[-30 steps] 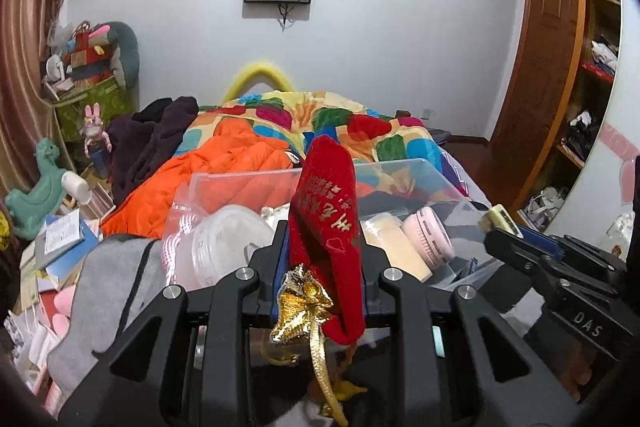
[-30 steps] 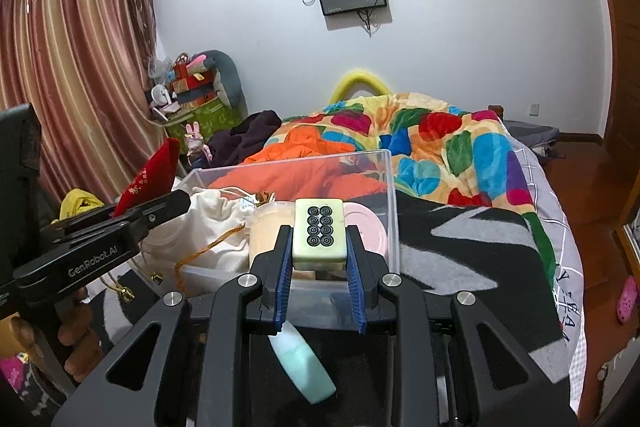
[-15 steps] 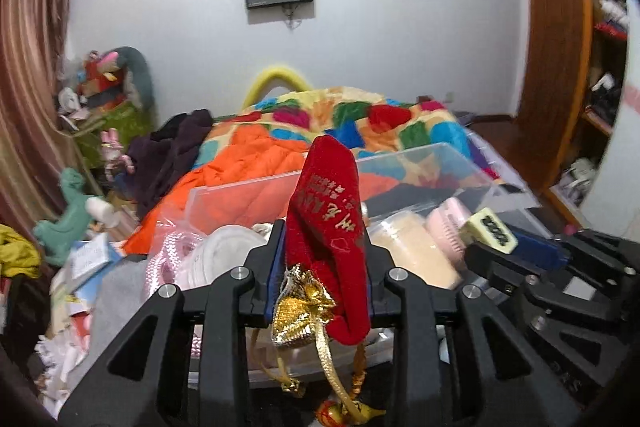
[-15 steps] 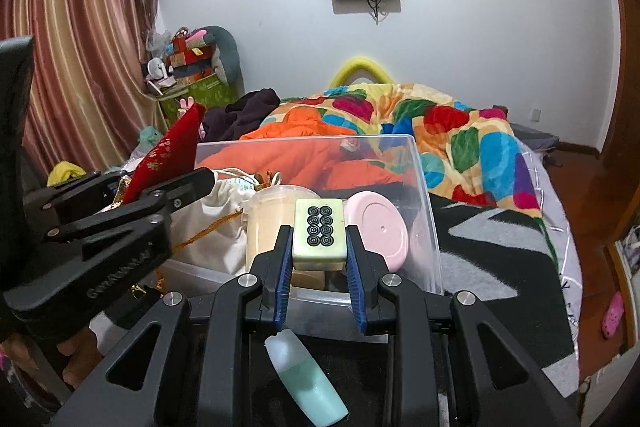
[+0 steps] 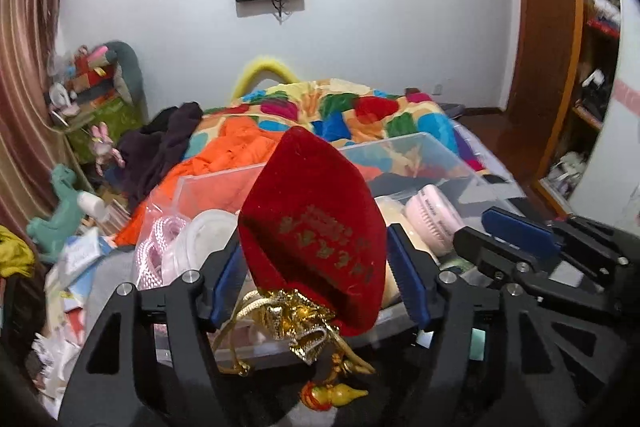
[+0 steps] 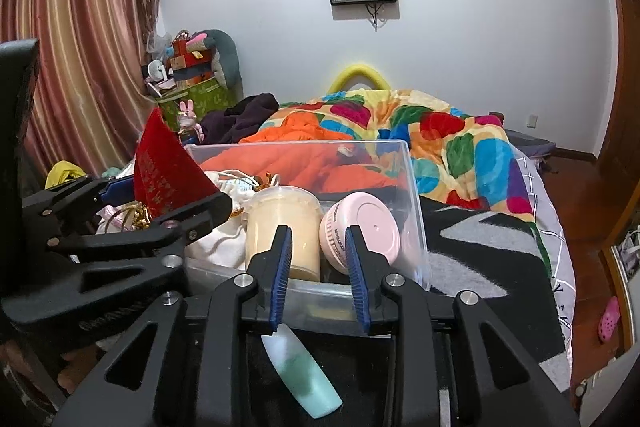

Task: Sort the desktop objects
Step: 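Carry the red pouch and dotted tile to the bin and open both tools, then grasp the yellow gourd charm with the left tool while the right tool grasps the mint-green bottle, then lower the gourd charm and mint bottle into the bin and open both tools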

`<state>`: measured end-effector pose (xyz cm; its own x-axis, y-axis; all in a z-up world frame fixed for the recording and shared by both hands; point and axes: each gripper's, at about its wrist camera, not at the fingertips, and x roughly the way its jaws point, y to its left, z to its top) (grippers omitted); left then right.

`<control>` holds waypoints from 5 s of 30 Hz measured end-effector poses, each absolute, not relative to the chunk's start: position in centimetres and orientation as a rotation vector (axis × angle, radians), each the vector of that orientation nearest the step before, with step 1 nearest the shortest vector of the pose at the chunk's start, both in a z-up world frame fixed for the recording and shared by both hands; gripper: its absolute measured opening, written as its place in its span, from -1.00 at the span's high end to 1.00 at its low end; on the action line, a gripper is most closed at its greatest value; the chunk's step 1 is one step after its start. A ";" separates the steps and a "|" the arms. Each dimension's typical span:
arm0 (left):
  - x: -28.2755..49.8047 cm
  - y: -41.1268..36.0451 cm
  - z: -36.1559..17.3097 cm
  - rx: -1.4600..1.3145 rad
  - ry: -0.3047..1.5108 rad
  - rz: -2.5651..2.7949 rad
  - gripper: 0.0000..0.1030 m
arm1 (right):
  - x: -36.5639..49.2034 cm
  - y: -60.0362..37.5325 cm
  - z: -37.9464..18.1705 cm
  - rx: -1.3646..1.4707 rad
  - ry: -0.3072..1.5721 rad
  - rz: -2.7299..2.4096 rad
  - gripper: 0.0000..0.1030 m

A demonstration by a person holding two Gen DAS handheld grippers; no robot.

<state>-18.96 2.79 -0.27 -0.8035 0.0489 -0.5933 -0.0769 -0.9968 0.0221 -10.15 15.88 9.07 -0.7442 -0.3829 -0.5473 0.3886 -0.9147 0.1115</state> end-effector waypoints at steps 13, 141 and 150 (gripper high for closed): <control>-18.1 1.9 1.5 -0.952 0.008 2.923 -0.44 | -7.7 17.0 10.0 0.751 -0.055 -2.611 0.24; -11.3 -1.1 -0.4 -0.940 -0.243 2.895 0.65 | -3.5 17.6 8.5 0.724 -0.030 -2.332 0.56; -13.6 -1.1 -0.4 -0.957 -0.204 2.913 0.65 | -7.1 18.0 9.4 0.749 -0.066 -2.428 0.56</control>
<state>-13.64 -1.09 -0.42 -0.8039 0.1068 -0.5852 -0.0242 -0.9888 -0.1472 -7.11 17.95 9.42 -0.6669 -0.5532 -0.4992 0.5253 -0.8242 0.2116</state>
